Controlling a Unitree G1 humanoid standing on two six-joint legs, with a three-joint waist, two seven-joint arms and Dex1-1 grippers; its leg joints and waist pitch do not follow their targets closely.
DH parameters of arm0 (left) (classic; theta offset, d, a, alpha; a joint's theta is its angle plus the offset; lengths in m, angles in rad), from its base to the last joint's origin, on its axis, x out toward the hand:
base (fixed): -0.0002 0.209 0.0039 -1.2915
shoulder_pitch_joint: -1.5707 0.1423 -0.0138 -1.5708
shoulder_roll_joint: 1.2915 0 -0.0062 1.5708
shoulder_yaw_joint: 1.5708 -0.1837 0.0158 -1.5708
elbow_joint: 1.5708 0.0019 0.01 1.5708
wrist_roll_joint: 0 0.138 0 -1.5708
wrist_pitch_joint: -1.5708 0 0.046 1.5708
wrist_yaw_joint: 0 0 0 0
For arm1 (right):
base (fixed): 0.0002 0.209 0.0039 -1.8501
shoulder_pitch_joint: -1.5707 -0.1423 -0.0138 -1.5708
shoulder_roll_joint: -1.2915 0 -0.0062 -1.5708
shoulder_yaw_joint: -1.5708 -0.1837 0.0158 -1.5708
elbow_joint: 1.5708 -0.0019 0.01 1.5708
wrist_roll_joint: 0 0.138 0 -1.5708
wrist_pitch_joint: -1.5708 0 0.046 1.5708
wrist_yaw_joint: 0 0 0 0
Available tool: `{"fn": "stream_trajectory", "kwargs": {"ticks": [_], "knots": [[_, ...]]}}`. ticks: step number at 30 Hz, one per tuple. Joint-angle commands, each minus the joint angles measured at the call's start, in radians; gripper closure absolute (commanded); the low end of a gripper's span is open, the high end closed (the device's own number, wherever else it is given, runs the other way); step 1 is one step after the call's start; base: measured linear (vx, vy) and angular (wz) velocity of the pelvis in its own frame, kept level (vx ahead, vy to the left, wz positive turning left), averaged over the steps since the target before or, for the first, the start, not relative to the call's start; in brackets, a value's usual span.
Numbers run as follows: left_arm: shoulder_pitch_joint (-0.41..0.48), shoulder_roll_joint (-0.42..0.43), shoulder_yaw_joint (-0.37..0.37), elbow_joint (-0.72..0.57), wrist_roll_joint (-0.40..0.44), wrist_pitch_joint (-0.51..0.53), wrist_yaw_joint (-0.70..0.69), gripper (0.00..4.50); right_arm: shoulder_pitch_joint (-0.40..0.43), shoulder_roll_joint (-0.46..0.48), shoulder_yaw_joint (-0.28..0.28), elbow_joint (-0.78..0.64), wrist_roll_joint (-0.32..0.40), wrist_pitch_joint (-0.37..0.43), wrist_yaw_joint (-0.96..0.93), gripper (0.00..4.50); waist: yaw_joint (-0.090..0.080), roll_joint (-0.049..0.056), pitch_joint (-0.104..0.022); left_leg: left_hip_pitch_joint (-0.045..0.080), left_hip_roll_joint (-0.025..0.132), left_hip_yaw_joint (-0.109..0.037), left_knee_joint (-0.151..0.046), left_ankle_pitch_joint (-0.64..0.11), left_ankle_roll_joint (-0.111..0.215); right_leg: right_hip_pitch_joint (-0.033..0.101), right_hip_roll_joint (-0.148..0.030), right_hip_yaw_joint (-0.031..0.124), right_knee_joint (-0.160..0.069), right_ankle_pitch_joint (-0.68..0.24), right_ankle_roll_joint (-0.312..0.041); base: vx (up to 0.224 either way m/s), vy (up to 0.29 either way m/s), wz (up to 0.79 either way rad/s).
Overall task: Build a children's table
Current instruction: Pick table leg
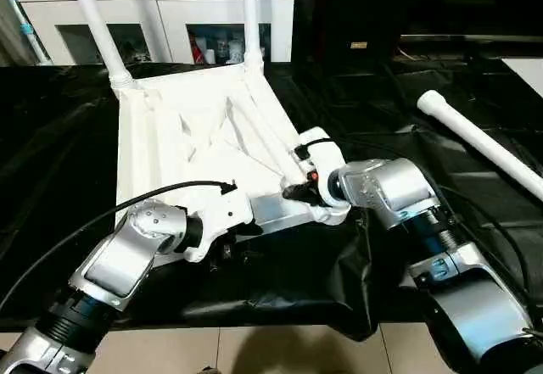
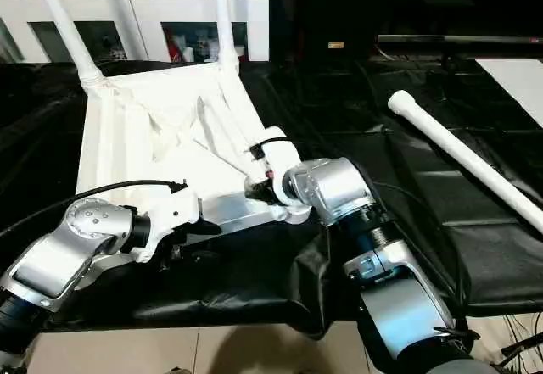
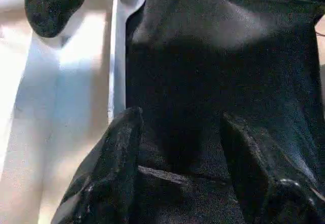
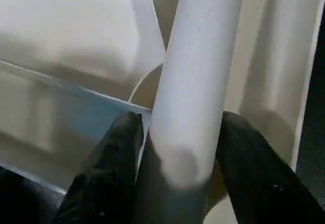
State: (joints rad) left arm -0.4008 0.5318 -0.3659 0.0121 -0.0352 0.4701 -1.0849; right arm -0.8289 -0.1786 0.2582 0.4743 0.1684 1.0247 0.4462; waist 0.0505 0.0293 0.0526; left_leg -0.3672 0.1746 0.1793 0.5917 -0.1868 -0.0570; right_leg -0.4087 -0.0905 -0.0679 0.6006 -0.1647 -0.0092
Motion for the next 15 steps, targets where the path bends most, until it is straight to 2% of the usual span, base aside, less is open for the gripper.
{"fn": "stream_trajectory", "kwargs": {"ticks": [1,2,8,13,15], "knots": [[-0.021,-0.002,0.027,-0.025,-0.016,0.002,0.010,1.80,-0.018,0.003,-0.021,0.013,0.008,0.020,-0.001,2.59,0.001,-0.003,-0.068,0.008,0.040,-0.012,-0.070,-0.162,-0.033,0.054,-0.048,0.047,-0.051,-0.179,-0.208,0.000,0.000,0.00],[-0.027,-0.019,0.056,-0.025,-0.042,0.001,0.022,1.80,-0.022,0.009,-0.044,0.027,0.016,0.020,-0.006,2.80,0.002,-0.002,-0.069,0.010,0.040,-0.012,-0.069,-0.160,-0.034,0.054,-0.049,0.047,-0.051,-0.177,-0.210,0.000,0.000,0.00],[-0.046,-0.058,0.120,-0.021,-0.101,0.043,0.049,1.80,-0.020,0.011,-0.093,0.050,0.031,0.016,-0.015,3.10,0.002,-0.003,-0.070,0.010,0.039,-0.011,-0.066,-0.162,-0.032,0.055,-0.049,0.047,-0.050,-0.171,-0.221,0.000,0.000,0.00],[-0.059,-0.081,0.148,0.003,-0.114,0.066,0.092,1.34,-0.007,0.005,-0.120,0.052,0.037,0.016,-0.015,3.20,0.003,-0.003,-0.072,0.008,0.038,-0.011,-0.064,-0.140,-0.023,0.058,-0.046,0.045,-0.048,-0.151,-0.219,0.000,0.000,0.00],[-0.067,-0.106,0.174,0.023,-0.118,0.073,0.133,1.21,0.002,0.007,-0.150,0.040,0.046,0.000,-0.015,3.20,0.004,-0.003,-0.071,0.008,0.037,-0.010,-0.063,-0.140,-0.021,0.058,-0.046,0.046,-0.050,-0.152,-0.217,0.000,0.000,0.00]]}}
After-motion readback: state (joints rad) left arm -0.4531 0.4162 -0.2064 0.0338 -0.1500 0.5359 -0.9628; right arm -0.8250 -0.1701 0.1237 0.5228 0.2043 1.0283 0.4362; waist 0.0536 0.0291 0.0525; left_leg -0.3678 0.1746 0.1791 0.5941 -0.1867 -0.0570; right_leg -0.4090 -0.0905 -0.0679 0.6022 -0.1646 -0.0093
